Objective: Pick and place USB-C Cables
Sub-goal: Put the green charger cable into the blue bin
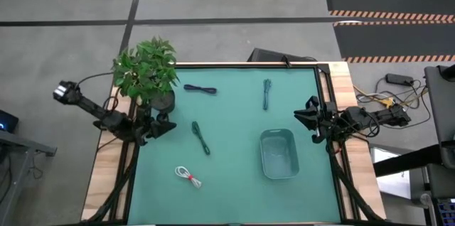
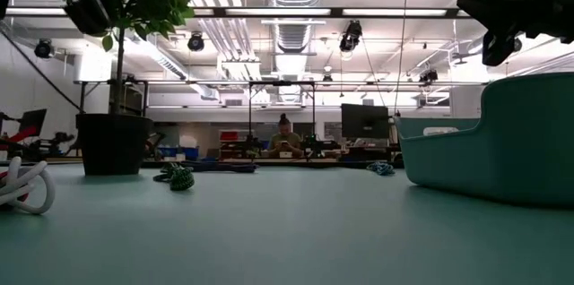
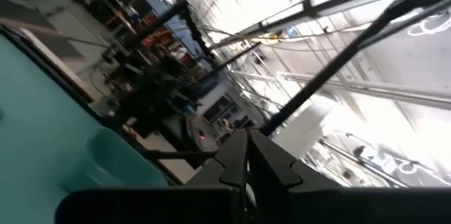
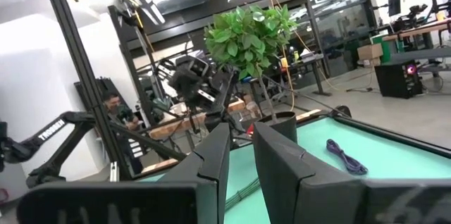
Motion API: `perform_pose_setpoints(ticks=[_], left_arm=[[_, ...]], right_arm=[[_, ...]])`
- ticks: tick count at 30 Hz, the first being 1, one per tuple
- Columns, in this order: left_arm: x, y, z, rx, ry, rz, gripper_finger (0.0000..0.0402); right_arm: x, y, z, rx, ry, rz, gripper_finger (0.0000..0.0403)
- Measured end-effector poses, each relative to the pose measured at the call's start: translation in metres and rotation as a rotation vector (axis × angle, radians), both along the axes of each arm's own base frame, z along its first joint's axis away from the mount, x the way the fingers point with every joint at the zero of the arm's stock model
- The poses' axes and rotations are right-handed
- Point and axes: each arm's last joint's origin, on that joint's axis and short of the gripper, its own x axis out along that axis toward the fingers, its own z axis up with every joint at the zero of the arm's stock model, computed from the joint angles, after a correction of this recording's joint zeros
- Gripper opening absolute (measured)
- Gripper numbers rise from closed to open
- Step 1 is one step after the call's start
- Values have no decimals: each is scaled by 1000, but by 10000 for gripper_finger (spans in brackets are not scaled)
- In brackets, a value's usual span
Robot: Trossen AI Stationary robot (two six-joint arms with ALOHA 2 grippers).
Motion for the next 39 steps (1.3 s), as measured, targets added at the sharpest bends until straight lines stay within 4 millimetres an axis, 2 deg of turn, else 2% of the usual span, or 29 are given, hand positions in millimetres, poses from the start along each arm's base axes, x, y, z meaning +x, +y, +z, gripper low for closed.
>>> perform_pose_setpoints(ticks=[8,13,16,22,26,32,35,39], left_arm=[[10,-38,45,146,31,16,0],[23,-63,63,260,47,-10,0],[30,-71,80,252,23,0,0],[44,-85,93,335,40,17,0],[54,-94,85,459,74,38,0],[68,-100,55,684,235,106,0],[76,-96,38,707,368,183,0],[87,-84,22,634,496,247,0]], right_arm=[[0,0,0,-15,2,-4,57],[0,0,0,-17,2,-5,57],[0,0,0,-18,2,-5,57],[0,0,0,-20,2,-5,57],[0,0,0,-20,2,-6,57],[0,0,0,-20,2,-6,57],[0,0,0,-20,2,-6,57],[0,0,0,-20,2,-6,57]])
